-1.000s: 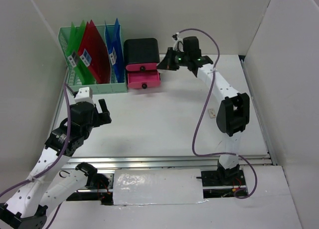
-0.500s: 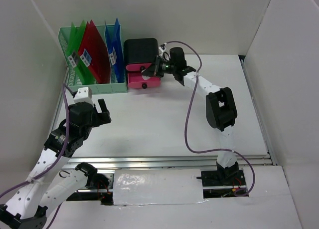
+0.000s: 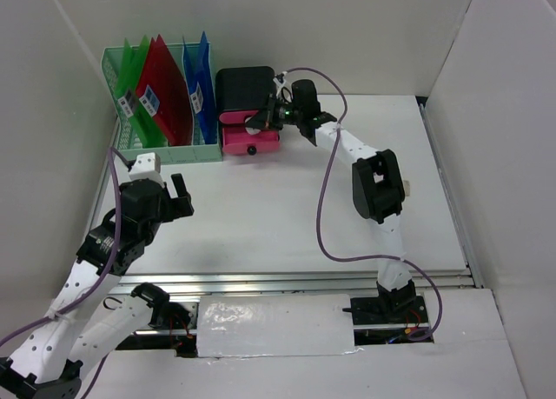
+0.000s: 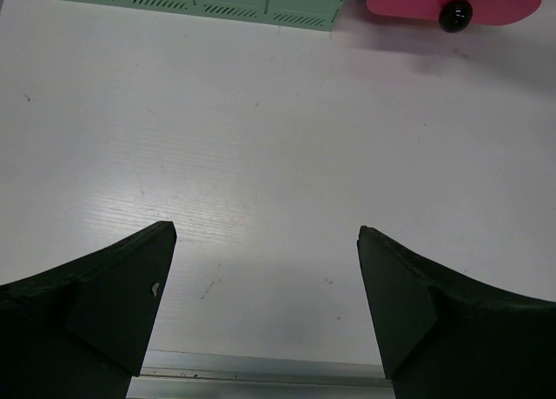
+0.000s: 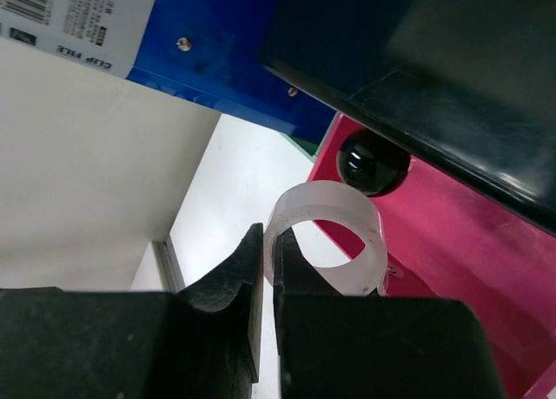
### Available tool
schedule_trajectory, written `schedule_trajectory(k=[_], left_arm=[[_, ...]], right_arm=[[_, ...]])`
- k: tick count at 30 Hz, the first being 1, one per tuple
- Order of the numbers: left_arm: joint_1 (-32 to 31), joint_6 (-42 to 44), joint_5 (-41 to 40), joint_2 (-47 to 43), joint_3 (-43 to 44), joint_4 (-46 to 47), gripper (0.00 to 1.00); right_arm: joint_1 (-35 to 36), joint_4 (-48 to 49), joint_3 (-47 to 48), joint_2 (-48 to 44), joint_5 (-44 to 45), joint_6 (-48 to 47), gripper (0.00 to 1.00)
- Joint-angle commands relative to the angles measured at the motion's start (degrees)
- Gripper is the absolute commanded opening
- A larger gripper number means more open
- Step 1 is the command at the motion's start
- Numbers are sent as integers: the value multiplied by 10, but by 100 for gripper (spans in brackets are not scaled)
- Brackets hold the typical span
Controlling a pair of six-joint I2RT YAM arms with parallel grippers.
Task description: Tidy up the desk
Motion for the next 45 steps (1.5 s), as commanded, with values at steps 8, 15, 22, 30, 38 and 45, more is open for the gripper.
schedule_trajectory(k=[8, 15, 22, 30, 38, 45], left_arm=[[3, 15, 12, -9, -1, 24, 100], [3, 17, 15, -12, -1, 25, 100], [3, 18, 17, -14, -2, 26, 100], [3, 19, 18, -14, -2, 26, 100], [2, 18, 17, -16, -2, 25, 100], [2, 18, 18, -14, -2, 25, 100]], right_arm=[[4, -8, 21, 14, 19, -35, 14], [4, -19, 35, 27, 29, -45, 29], [0, -31, 33, 31, 40, -50, 34], [1, -3, -10, -12, 36, -46, 38], [1, -13, -17, -26, 41, -50, 58], [1, -33, -13, -54, 40, -56, 60]])
